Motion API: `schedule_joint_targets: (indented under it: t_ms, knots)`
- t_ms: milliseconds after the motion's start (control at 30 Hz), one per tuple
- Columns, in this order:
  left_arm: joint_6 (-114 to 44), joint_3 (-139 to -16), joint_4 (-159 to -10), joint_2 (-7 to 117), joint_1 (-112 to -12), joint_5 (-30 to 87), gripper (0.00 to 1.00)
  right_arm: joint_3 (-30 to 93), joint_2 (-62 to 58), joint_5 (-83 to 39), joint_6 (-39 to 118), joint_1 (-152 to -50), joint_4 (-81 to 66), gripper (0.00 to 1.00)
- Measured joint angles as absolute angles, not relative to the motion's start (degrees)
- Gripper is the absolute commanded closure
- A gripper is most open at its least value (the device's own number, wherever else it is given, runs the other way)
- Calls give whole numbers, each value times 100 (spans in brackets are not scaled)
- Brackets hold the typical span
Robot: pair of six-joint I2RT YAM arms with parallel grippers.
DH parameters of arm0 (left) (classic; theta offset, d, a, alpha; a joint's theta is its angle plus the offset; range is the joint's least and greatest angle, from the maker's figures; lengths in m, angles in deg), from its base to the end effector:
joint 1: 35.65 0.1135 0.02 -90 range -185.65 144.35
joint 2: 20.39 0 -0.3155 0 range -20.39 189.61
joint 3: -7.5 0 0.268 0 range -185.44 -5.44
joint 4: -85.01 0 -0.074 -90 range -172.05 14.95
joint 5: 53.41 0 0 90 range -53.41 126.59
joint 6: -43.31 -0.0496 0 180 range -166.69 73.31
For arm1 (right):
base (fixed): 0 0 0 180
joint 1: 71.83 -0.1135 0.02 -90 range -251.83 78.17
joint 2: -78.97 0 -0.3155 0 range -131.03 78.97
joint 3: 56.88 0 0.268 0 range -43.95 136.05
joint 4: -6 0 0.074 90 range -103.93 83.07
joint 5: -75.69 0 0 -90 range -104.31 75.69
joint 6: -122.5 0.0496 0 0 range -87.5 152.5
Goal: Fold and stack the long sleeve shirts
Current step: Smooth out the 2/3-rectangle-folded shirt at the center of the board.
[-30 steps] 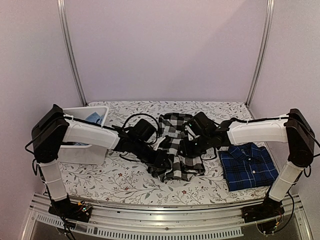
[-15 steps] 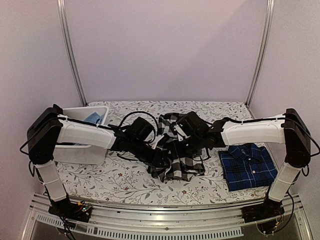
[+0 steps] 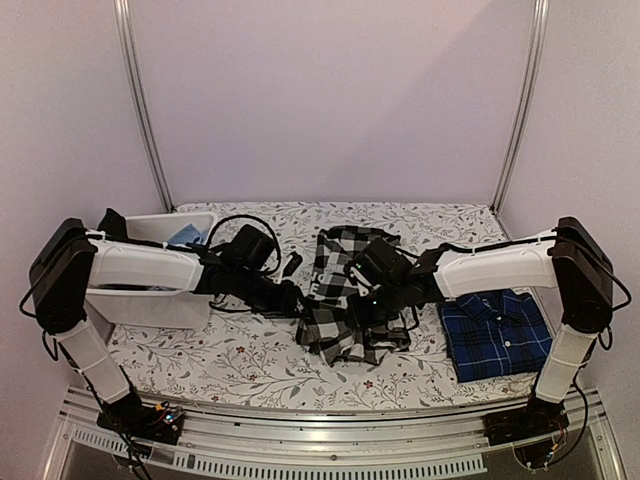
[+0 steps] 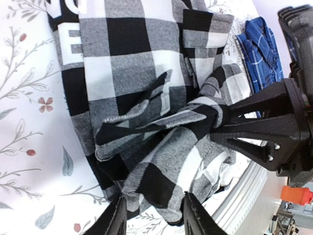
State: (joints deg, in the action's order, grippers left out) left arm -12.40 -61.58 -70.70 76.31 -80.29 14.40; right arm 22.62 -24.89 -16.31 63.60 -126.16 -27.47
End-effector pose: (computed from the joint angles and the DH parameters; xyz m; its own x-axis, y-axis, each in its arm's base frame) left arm 0.2489 -0.2721 0.2082 -0.9226 0.1780 -0.3422 0.3590 0.7206 -0.5931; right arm 0.2351 0.3304 0.2047 -0.8476 -0.2956 -0.4406 -0.4495 0.8413 0.3003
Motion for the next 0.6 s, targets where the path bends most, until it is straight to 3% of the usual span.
schedule_joint_targets:
  t_ms: [300,600]
  knots:
    - [-1094,-6269,-7153,7793,-7865,1663,60,2194,-2482,-1633,6410,-12616,-2727,78]
    - [-1221,-7052,-7175,8807,-7785,1811,61,2046,-2323,-1622,6460,-12616,-2727,60]
